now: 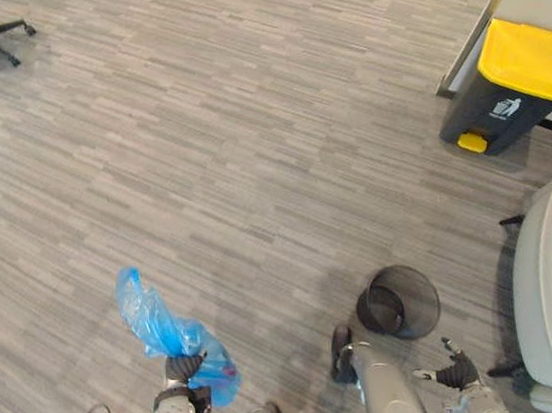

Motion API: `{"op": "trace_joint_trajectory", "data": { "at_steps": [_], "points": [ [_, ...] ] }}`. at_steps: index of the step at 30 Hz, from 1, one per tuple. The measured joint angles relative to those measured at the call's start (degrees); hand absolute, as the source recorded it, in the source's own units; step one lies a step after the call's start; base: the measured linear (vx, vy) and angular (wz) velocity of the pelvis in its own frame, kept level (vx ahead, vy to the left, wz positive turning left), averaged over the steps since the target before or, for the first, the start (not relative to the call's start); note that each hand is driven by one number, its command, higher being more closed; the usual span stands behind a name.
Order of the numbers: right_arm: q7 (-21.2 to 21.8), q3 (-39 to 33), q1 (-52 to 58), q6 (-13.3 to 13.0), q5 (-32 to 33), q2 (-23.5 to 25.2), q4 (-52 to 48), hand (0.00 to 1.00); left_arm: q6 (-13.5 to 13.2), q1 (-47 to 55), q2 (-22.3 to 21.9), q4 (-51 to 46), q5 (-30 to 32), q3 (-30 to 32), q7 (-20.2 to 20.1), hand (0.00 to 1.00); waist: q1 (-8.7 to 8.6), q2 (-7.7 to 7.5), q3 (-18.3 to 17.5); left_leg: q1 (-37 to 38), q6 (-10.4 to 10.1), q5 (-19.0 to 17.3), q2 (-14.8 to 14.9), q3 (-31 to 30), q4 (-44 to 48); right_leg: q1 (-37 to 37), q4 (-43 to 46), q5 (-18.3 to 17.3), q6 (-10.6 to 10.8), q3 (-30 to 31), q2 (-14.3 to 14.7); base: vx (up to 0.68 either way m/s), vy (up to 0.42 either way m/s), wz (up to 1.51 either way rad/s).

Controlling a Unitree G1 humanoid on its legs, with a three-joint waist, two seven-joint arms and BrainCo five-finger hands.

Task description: Gather rubbish on tea table into small bin, then transfer packed bag to large trash can.

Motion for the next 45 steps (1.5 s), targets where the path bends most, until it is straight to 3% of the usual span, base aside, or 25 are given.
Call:
{"op": "trace_joint_trajectory", "data": {
  "at_steps": [1,3,7,9,10,11,14,16,17,19,22,24,25,26,28,29,30,31,32,34,38,39,40,43,45],
  "points": [
    [-0.25,0.08,0.18,-0.56,0.33,-0.21,-2.75,0.0,-0.01,0.51,-0.98,-0.37,-0.01,0.01,-0.04,1.0,1.02,-0.33,0.03,-4.7,0.44,5.18,2.16,-3.1,10.03,4.33,-2.46,-1.35,-0.13,1.2,1.62,0.54,-0.175,-0.42],
    [-0.49,-0.21,-0.18,-1.23,1.86,-0.28,-5.35,0.0,0.01,-0.01,-1.86,-0.57,-0.02,-0.23,-0.04,1.0,2.39,-2.09,0.23,-11.29,-0.89,0.55,1.29,-4.75,15.71,9.23,-5.71,-2.05,-0.02,4.8,2.08,0.59,-0.13,-0.73],
    [-0.55,-0.18,-0.23,-0.96,2.38,-0.16,-5.65,0.0,-0.04,1.13,-2.27,-3.01,0.0,-0.22,-0.03,1.0,5.44,-2.92,0.59,-17.54,-0.94,-2.25,-5.17,-8.37,-1.14,16.44,-10.61,-4.69,1.23,12.58,2.29,0.46,0.058,-0.96],
    [-0.56,-0.22,-0.06,-1.0,2.31,-0.3,-5.65,0.0,-0.1,1.47,-2.47,-3.32,0.01,-0.23,0.0,1.0,6.72,-1.88,0.05,-17.47,-2.06,-1.47,-7.75,-12.23,-11.7,17.02,-9.28,-7.29,3.56,16.12,2.48,0.33,0.208,-1.07],
    [-0.56,-0.23,0.3,-0.99,2.22,-1.05,-5.66,0.0,-0.17,2.89,-3.23,-3.36,0.02,-0.24,0.19,1.0,6.77,0.36,-1.23,-16.39,-4.2,0.9,-7.8,-15.5,-21.38,16.57,-5.91,-11.31,6.15,19.49,4.04,0.52,0.395,-1.38],
    [-0.64,-0.22,-0.22,-0.74,2.2,-0.18,-4.47,0.0,-0.09,3.44,-3.33,-2.83,0.02,-0.33,0.24,1.0,7.06,-0.73,-1.46,-15.94,-3.59,2.7,-7.67,-15.14,-17.58,16.53,-2.38,-14.37,7.0,22.35,3.87,0.54,0.391,-1.31],
    [-0.73,0.0,1.17,-0.58,1.73,2.88,-4.37,0.0,0.14,2.79,-1.23,-2.8,0.01,-0.57,0.68,1.0,6.99,-6.24,-3.16,-11.41,-1.18,-4.44,-9.24,-6.54,-14.84,12.6,9.39,-15.18,11.58,24.0,-2.06,0.53,0.265,-1.05],
    [-1.19,0.05,0.6,-0.75,1.63,3.22,-4.53,0.0,0.29,2.88,-0.91,-2.81,-0.04,-1.57,1.22,1.0,6.65,-6.3,-3.13,-7.59,-0.14,-7.2,-8.8,-3.28,-14.75,7.43,21.1,-11.85,19.25,21.64,-4.43,0.36,0.191,-0.99],
    [-1.32,0.07,0.44,-0.72,1.63,3.42,-4.48,0.0,0.43,2.73,-0.34,-2.98,-0.04,-2.02,1.22,1.0,6.45,-6.24,-3.08,-5.27,0.14,-8.69,-8.34,-1.33,-15.0,4.18,27.38,-11.58,19.52,19.9,-5.68,0.37,0.142,-0.86],
    [-1.33,0.21,-0.21,-0.63,1.64,3.73,-4.45,0.0,0.53,2.33,0.51,-3.68,-0.11,-2.41,1.72,1.0,6.51,-6.01,-2.93,-0.32,-0.28,-11.42,-7.22,2.37,-16.38,-1.75,33.16,-11.78,15.59,15.19,-6.78,0.38,0.081,-0.88],
    [-1.41,0.22,-3.13,-0.76,1.67,3.67,-1.6,0.0,0.51,1.63,1.83,-2.26,-0.5,-2.47,2.45,1.0,5.33,-5.88,-2.85,5.68,-2.24,-12.83,-6.77,7.12,-21.18,-10.12,24.4,-10.93,12.13,6.07,-7.81,0.46,-0.008,-0.65],
    [-1.38,0.22,-7.6,-0.63,1.66,2.68,5.23,0.0,0.57,-0.59,2.52,2.27,-0.5,-1.03,2.42,1.0,3.74,-5.31,-2.47,9.13,-3.51,-12.2,-6.78,8.44,-25.23,-13.34,11.5,-7.08,9.41,0.95,-7.3,0.58,-0.067,-0.2],
    [-1.38,0.22,-8.23,-0.48,1.63,1.82,7.7,0.0,0.73,-1.32,2.86,4.74,-0.49,-0.23,2.47,1.0,2.87,-5.02,-2.26,12.29,-4.85,-11.65,-7.01,8.04,-27.6,-13.54,5.97,0.7,6.14,0.61,-5.5,0.49,-0.087,0.06],
    [-1.4,0.21,-8.09,-0.46,1.62,1.31,8.34,0.0,0.78,-1.56,3.06,5.27,-0.49,0.4,2.46,1.0,2.57,-4.56,-2.4,13.5,-5.22,-11.47,-6.79,7.16,-28.07,-12.78,5.94,2.47,1.75,1.01,-4.68,0.52,-0.077,-0.08],
    [-1.34,0.06,-8.99,-0.38,1.64,-0.12,9.38,0.0,0.75,-2.18,2.21,5.42,-0.42,0.87,2.4,1.0,3.17,-2.32,-2.15,13.79,-8.02,-7.29,-4.51,4.41,-25.34,-12.27,9.3,-0.29,0.96,0.11,-3.62,0.72,-0.158,-0.21],
    [-1.35,-0.27,-8.85,-0.33,1.62,-0.62,9.3,0.0,0.82,-2.75,1.17,5.42,-0.42,0.9,2.4,1.0,2.59,-1.77,-1.15,12.67,-5.8,-2.53,-3.98,1.88,-18.47,-9.68,11.01,-1.74,-0.26,-0.54,-3.97,0.82,-0.275,-0.05],
    [-1.35,-0.09,-7.98,-0.31,1.62,-0.75,8.83,0.0,0.8,-2.21,-0.42,5.16,-0.42,0.92,2.35,1.0,2.05,-1.73,-0.09,9.75,0.08,8.23,-2.15,0.71,-6.01,-5.15,12.37,-2.23,-0.86,-1.47,-3.58,0.53,-0.209,-0.04],
    [-1.39,0.22,-7.94,-0.3,1.65,-0.68,8.6,0.0,0.79,-1.36,-1.04,4.76,-0.42,0.87,2.33,1.0,2.6,-1.72,-0.03,7.77,0.75,8.71,-0.54,0.18,-0.45,-2.42,10.48,-2.59,-1.01,-1.37,-2.79,0.5,-0.115,-0.64],
    [-1.5,0.26,-7.19,-0.3,1.66,-0.12,7.12,0.0,0.55,0.23,-2.3,3.13,-0.41,0.93,2.3,1.0,3.88,-1.14,-0.37,2.08,0.22,3.56,0.8,-1.16,12.19,4.15,3.62,-3.53,-1.54,1.58,0.52,0.52,-0.003,-1.19],
    [-1.58,0.12,-8.71,-0.49,1.76,0.74,6.23,0.0,0.47,0.02,-2.49,2.88,-0.46,0.9,2.28,1.0,6.04,-1.38,-0.24,-5.38,-0.21,-1.14,-0.85,-2.13,16.0,8.55,-1.48,-3.8,-1.59,4.33,1.75,0.51,0.05,-1.31],
    [-1.96,-0.08,-9.71,-0.56,1.79,1.66,4.33,0.0,0.44,-0.13,-3.04,2.75,-0.52,0.87,2.25,1.0,8.59,-2.62,1.22,-17.3,-0.08,-3.85,-5.77,-4.47,-0.57,17.24,-8.82,-7.84,4.22,9.42,1.77,0.47,0.149,-1.02],
    [-2.21,-0.09,-9.2,-0.57,1.79,0.96,4.39,0.0,0.43,0.26,-3.57,2.74,-0.57,0.83,2.25,1.0,9.24,-1.18,1.06,-16.54,-3.14,-1.37,-6.79,-6.89,-11.47,18.12,-8.02,-9.59,6.05,10.7,2.49,0.35,0.23,-0.86],
    [-2.65,-0.24,-9.46,-0.42,1.76,1.13,5.98,0.0,0.39,0.03,-3.23,3.26,-0.63,1.05,2.29,1.0,9.78,-1.53,1.17,-15.6,0.43,2.27,-7.6,-7.68,-14.38,18.92,-7.03,-11.62,6.85,13.18,2.58,0.51,0.305,-0.52],
    [-2.63,-0.35,-8.61,-0.23,1.63,1.73,6.64,0.0,-0.09,-1.44,-1.82,2.7,-0.66,1.3,2.34,1.0,9.72,-5.47,-0.43,-13.5,1.99,-2.18,-10.96,-4.56,-15.09,18.18,-4.21,-11.31,8.81,16.29,-1.86,0.45,0.242,-0.25],
    [-2.6,0.07,-9.15,-0.38,1.5,2.23,6.58,0.0,-0.04,-0.04,-1.36,2.55,-0.68,1.05,2.4,1.0,9.52,-5.42,-0.2,-9.21,2.43,-5.9,-11.35,-2.19,-15.12,14.19,9.17,-9.21,15.98,17.33,-4.16,0.39,0.227,-0.51]
  ]
}}
